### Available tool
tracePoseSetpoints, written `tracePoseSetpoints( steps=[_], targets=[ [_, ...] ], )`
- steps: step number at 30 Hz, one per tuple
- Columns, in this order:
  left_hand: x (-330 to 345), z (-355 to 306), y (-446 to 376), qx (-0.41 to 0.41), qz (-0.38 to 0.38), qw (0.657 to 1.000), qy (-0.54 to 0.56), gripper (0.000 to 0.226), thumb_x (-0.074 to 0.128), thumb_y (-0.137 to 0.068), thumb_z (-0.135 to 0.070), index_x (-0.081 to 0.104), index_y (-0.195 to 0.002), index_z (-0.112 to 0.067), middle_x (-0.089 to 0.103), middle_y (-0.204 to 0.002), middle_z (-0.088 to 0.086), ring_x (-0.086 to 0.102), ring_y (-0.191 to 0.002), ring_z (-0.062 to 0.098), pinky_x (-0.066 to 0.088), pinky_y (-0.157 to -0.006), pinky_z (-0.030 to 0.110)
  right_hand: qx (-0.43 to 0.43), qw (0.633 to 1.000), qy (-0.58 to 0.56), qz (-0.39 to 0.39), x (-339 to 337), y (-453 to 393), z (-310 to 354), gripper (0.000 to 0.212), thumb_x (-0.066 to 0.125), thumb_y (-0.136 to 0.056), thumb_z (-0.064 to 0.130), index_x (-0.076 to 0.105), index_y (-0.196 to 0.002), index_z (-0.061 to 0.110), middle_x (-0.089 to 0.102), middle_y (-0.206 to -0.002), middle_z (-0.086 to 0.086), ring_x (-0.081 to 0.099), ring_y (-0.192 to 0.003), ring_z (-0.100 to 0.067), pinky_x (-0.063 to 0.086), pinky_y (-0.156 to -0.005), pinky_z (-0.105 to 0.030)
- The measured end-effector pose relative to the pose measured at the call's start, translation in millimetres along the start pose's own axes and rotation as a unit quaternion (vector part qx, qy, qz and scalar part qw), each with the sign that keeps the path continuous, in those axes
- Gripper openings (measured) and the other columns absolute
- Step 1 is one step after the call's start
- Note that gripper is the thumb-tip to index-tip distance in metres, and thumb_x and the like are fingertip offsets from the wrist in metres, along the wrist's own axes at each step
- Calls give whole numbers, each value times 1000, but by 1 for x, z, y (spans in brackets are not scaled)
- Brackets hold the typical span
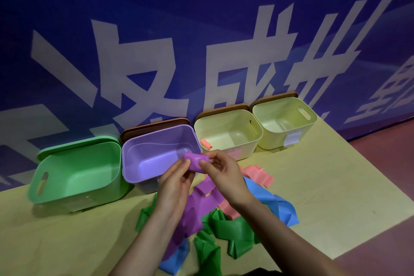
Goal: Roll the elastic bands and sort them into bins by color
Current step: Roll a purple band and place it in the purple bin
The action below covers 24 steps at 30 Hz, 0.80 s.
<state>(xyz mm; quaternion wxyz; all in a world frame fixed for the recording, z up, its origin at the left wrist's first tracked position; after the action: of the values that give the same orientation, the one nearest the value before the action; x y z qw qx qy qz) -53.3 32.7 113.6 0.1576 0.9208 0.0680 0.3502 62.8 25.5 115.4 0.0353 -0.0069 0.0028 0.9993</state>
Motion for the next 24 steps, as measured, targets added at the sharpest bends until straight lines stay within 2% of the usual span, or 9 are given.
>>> tracePoseSetpoints(
  steps=[4,8,12,15,18,21,22,24],
  targets=[
    [-1,-6,-11,-48,-6,998,45,20,47,-92,0,65,-88,7,69,-80,16,69,-69,18,57,-63,22,1,1000,-23,14,9,-12,-3,7,64,-78,17,57,-79,16,55,-73,-5,53,-70,-10,44,-69,-22],
    [-8,-13,-21,-42,-9,999,-2,18,47,-92,0,64,-87,4,67,-79,13,66,-71,17,55,-65,21,0,998,-54,14,19,-21,-13,20,65,-73,28,58,-81,11,54,-70,-5,51,-66,-11,42,-65,-21],
    [-17,-23,-27,-16,10,996,-92,16,47,-92,4,63,-90,0,63,-70,5,59,-55,6,48,-53,16,47,992,-119,3,25,-30,-23,21,65,-76,18,67,-94,9,69,-82,1,63,-78,-9,50,-73,-22],
    [-28,-29,-35,-36,20,993,-109,18,46,-92,4,63,-96,-1,67,-76,7,64,-62,10,52,-56,20,79,991,-108,-3,26,-41,-28,16,66,-85,4,69,-98,15,71,-88,0,64,-79,-6,50,-74,-22],
    [-38,-32,-46,-56,19,990,-129,17,48,-94,-4,64,-100,-2,66,-87,10,65,-75,17,53,-65,25,101,992,-72,7,31,-53,-28,25,58,-89,-3,69,-104,14,67,-91,-5,59,-77,-6,47,-76,-21],
    [-53,-31,-60,-37,-2,972,-231,12,59,-91,-8,69,-97,-8,67,-89,12,62,-82,24,52,-78,37,102,994,-25,37,34,-68,-29,27,58,-90,-1,69,-112,10,62,-76,5,52,-70,-4,44,-73,-19],
    [-57,-32,-65,-27,-10,964,-264,10,61,-89,-9,70,-95,-11,69,-87,10,63,-80,23,52,-77,36,100,994,-10,47,36,-73,-29,27,58,-90,-1,68,-113,10,58,-67,10,49,-65,-1,42,-69,-15],
    [-62,-34,-72,-13,-33,961,-275,10,63,-88,-8,69,-91,-15,70,-79,3,60,-73,18,51,-66,26,105,993,-13,52,41,-84,-29,28,60,-89,-1,66,-113,13,54,-63,10,50,-59,1,43,-64,-14]
  ],
)
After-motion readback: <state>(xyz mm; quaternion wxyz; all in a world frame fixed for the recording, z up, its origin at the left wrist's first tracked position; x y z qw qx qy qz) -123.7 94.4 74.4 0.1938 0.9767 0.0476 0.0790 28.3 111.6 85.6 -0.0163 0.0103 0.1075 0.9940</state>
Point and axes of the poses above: each hand's wrist, its own y-axis away from the middle knuckle, its own x-axis out of the palm, z = x × y, the point moved 1 cm from there along -y, towards the middle knuckle
